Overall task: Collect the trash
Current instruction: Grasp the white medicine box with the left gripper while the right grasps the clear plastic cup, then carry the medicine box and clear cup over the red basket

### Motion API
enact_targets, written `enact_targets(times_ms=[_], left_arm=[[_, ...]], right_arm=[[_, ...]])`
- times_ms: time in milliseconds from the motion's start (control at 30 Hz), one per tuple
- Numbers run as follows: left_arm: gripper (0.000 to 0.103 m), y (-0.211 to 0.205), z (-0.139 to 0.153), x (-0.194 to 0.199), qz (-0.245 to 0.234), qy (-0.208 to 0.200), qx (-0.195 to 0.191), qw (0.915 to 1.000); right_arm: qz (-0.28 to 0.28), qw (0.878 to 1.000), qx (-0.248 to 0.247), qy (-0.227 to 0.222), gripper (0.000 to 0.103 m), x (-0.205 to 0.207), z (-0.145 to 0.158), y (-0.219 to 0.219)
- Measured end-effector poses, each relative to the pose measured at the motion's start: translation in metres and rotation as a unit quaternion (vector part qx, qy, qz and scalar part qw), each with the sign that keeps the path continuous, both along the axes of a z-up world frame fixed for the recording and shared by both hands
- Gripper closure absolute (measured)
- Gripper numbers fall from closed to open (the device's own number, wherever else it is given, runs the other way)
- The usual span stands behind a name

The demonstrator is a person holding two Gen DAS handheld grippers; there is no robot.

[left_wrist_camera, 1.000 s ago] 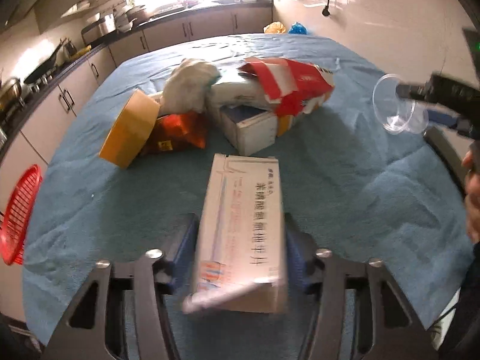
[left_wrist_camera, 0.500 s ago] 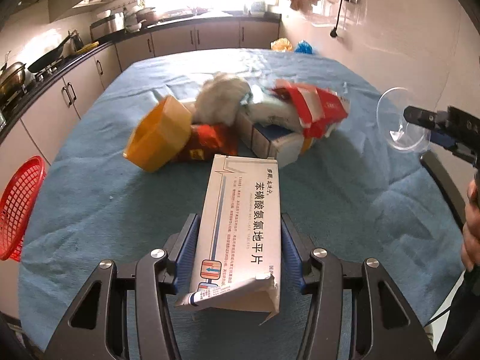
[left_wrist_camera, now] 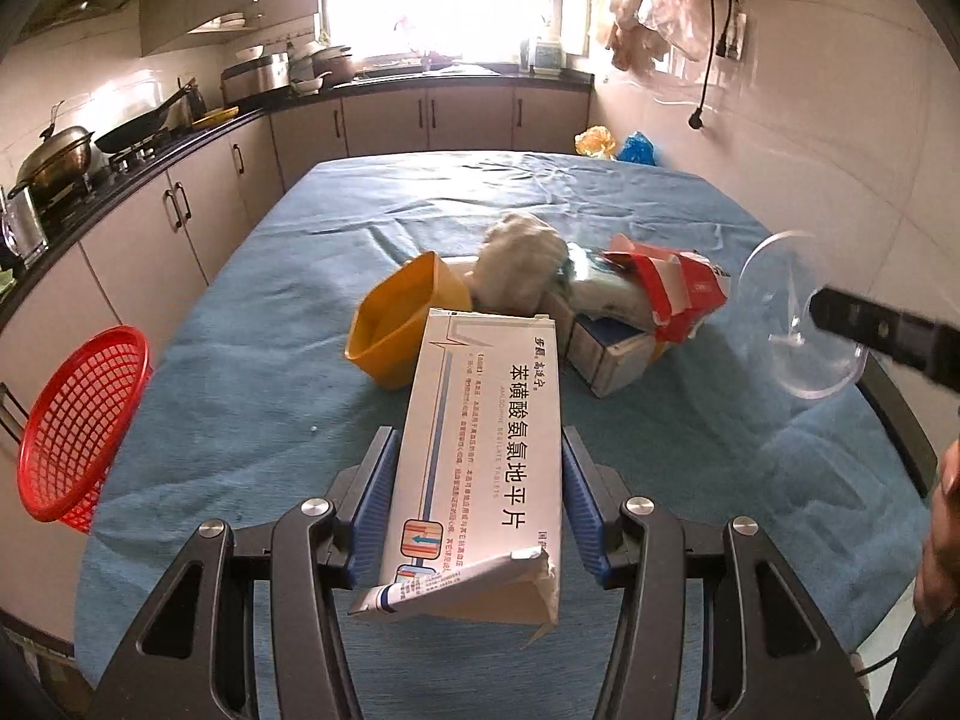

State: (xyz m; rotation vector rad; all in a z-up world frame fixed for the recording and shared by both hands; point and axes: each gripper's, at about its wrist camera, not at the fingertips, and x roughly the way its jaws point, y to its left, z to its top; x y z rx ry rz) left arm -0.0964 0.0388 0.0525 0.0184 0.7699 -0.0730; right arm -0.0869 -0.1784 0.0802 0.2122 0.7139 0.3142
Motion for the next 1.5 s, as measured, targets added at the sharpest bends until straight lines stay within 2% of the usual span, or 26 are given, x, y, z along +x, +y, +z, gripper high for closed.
enact_targets(times_ms=[467,1500], left_arm=[[0.052,0.016,0.004,-0.009,0.019,-0.016,0.004,0.9997],[0.052,0.03,0.012,-0.027,0.039,-0.034,-0.007,0.9987]], right_arm=[[0.052,0.998,-0.02,0.01,0.031,-0.006,-0.01,0.043],[0.074,0.996,-0.042,0.006,0.031,-0.017,-0.002,0.066]])
